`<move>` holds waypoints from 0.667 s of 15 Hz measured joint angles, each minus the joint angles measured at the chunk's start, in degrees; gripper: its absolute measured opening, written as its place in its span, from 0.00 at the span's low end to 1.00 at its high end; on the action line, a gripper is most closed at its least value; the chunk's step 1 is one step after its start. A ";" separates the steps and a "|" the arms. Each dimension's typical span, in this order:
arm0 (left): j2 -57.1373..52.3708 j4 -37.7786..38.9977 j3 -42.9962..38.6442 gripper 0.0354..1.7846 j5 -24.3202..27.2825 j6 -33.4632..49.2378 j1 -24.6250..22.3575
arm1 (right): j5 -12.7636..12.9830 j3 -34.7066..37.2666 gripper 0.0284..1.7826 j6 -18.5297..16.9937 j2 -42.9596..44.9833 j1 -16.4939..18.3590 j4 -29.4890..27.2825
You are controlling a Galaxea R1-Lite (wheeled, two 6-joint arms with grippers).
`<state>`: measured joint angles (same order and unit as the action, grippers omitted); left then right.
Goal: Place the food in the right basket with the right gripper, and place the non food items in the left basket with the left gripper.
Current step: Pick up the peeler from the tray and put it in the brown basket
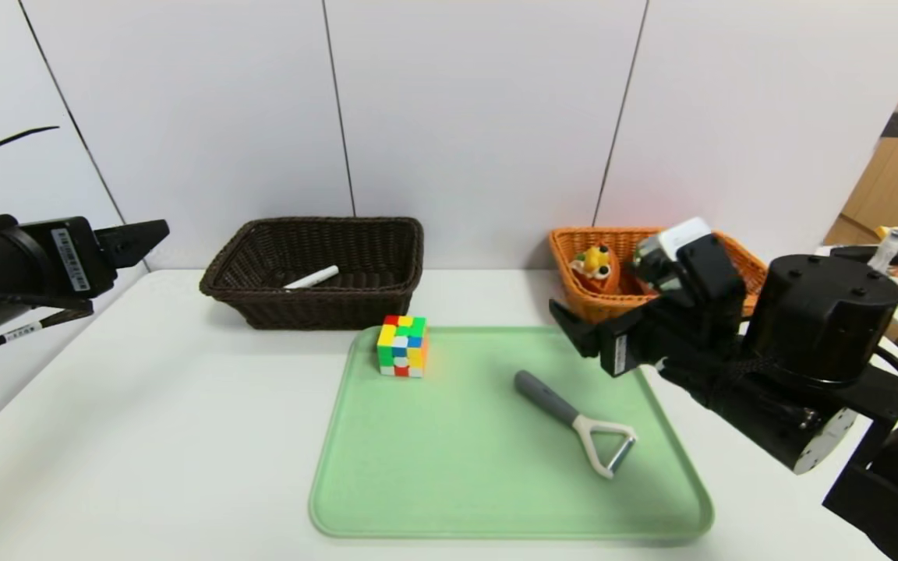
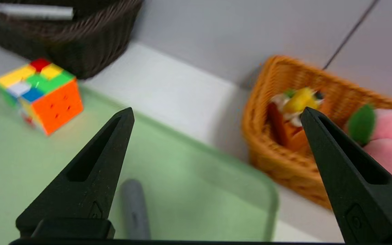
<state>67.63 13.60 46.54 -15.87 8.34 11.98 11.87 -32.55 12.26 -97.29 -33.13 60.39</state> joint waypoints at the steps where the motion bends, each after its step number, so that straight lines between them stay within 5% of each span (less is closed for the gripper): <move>1: -0.50 0.00 -0.82 0.94 -0.02 0.10 -0.17 | -0.24 -0.59 0.95 0.09 -0.52 -0.93 -3.10; 6: -1.95 -0.07 -2.50 0.94 0.05 -0.32 -0.35 | -0.69 -7.25 0.95 0.00 0.20 -2.26 -26.11; 10: -2.84 -0.05 -3.90 0.94 0.09 -1.26 -0.28 | -4.63 -21.28 0.95 -2.40 1.73 -1.95 -54.72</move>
<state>64.79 13.56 42.64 -15.79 7.08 11.70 7.24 -53.83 9.86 -95.56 -35.08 5.67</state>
